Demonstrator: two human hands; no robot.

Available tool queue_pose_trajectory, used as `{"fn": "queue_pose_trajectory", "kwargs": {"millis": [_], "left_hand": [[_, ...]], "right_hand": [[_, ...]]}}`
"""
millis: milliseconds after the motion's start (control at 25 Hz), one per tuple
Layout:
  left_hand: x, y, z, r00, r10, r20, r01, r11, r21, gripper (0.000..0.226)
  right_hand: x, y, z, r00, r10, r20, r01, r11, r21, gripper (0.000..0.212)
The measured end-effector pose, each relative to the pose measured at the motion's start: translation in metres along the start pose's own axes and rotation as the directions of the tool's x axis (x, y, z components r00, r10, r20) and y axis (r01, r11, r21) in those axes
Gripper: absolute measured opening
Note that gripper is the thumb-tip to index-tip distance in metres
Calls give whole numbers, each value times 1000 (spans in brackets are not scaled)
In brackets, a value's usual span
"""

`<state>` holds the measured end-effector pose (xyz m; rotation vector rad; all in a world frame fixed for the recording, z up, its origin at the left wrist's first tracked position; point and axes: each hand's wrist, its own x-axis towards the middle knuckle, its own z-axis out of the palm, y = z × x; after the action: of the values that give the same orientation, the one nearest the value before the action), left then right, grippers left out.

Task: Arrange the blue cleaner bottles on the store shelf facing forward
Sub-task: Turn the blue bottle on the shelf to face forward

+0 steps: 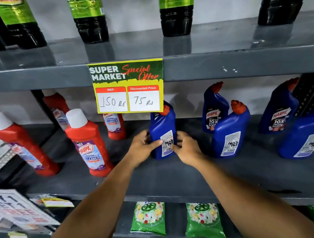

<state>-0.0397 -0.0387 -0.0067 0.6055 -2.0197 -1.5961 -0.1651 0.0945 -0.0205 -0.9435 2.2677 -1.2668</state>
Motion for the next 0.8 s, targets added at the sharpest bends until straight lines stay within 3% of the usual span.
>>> {"fn": "queue_pose_trajectory", "kwargs": {"millis": [320,640,800], "left_hand": [[15,-1,-10,991,-54,125,62,996,-57,32],[14,8,-5,996,-58,60,63,995,-72,29],[16,33,-3,1000,-23,-8,22,990,-139,27]], "right_hand": [[-1,-1,4,993,-3,-117,0,1000,-26,40],[-4,4,-2,990,-79,-115,75,997,-36,44],[-12,-2,-6,922,-253,-293,232,967,-105,47]]}}
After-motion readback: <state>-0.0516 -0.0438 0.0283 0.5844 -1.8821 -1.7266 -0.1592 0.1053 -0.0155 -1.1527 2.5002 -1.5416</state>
